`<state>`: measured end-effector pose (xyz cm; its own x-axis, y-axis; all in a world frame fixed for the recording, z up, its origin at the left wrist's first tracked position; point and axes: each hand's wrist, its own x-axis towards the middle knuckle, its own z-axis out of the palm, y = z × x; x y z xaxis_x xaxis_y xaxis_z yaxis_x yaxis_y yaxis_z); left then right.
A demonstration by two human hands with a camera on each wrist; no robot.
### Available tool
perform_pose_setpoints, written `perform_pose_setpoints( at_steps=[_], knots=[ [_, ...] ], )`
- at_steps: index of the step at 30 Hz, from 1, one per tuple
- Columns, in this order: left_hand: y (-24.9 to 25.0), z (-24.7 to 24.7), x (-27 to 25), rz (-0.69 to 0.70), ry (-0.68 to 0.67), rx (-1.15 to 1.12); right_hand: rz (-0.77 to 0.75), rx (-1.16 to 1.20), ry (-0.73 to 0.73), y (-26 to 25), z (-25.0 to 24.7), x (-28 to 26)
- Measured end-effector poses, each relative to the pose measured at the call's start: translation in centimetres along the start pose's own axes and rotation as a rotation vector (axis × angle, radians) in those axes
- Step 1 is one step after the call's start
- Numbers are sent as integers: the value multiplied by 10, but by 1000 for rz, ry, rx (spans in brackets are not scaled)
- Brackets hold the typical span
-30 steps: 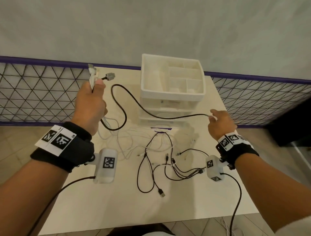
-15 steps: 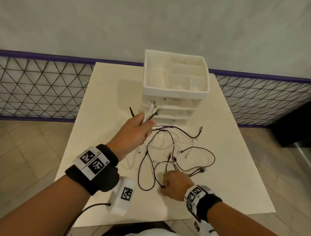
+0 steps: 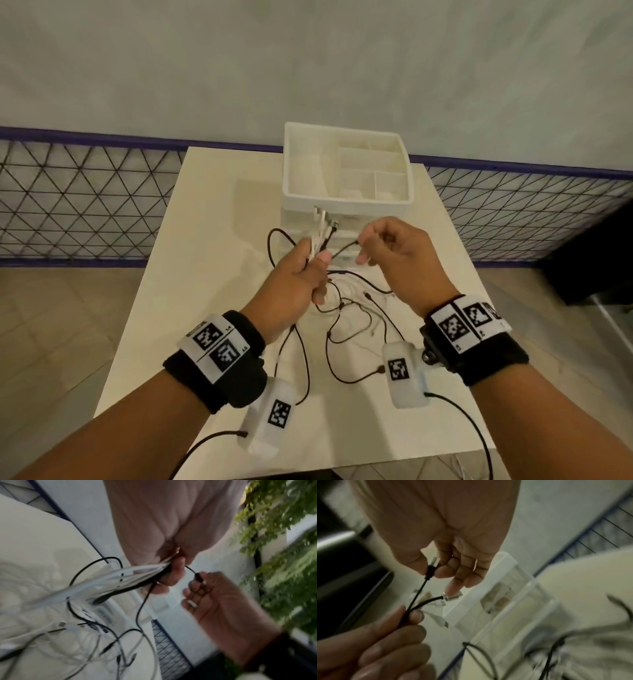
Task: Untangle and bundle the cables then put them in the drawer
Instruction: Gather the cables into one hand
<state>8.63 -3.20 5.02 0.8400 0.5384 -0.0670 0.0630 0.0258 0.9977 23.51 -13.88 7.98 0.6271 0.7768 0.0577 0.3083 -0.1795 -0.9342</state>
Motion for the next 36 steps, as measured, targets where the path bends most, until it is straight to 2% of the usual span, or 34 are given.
perform_pose_setpoints(
  at_steps=[1,3,5,6,9,12,14,16,20,23,26,28,30,31,32,34,35,36],
  knots=[
    [8,0,2,5,34,-93,60,105,-4,0,5,0],
    [23,-5,9,5,94,-242,152,221,-158,8,24,-7],
    [35,-13,16,-6,161,-321,188,218,-329,21,45,-19],
    [41,-19,18,-13,192,-345,176,184,-360,29,53,-23],
    [50,-49,22,-8,278,-271,126,-23,-280,50,47,-22],
    [49,-87,22,-13,384,-166,265,4,-106,69,17,-19],
    [44,-108,22,-50,509,-263,327,40,-16,84,-3,-20],
    [39,-119,21,-88,580,-393,355,44,-1,90,-16,-21],
    [35,-119,20,-89,565,-709,357,-136,-5,97,-31,-16],
    [34,-111,22,-85,587,-803,365,-332,25,108,-38,-13],
    [29,-101,23,-87,620,-699,279,-573,52,118,-35,-13],
    [25,-96,22,-79,601,-604,124,-831,136,120,-28,-21],
    [23,-92,20,-63,556,-518,-85,-826,199,126,-19,-36],
    [23,-89,18,-53,536,-481,-171,-793,131,129,-12,-46],
    [22,-85,16,-44,519,-460,-205,-770,-23,133,-6,-57],
    [20,-76,14,-26,471,-461,-57,-824,-432,144,10,-78],
    [20,-72,14,-19,439,-466,34,-912,-578,151,18,-86],
    [19,-68,14,-10,411,-458,81,-1011,-632,159,23,-91]
  ],
)
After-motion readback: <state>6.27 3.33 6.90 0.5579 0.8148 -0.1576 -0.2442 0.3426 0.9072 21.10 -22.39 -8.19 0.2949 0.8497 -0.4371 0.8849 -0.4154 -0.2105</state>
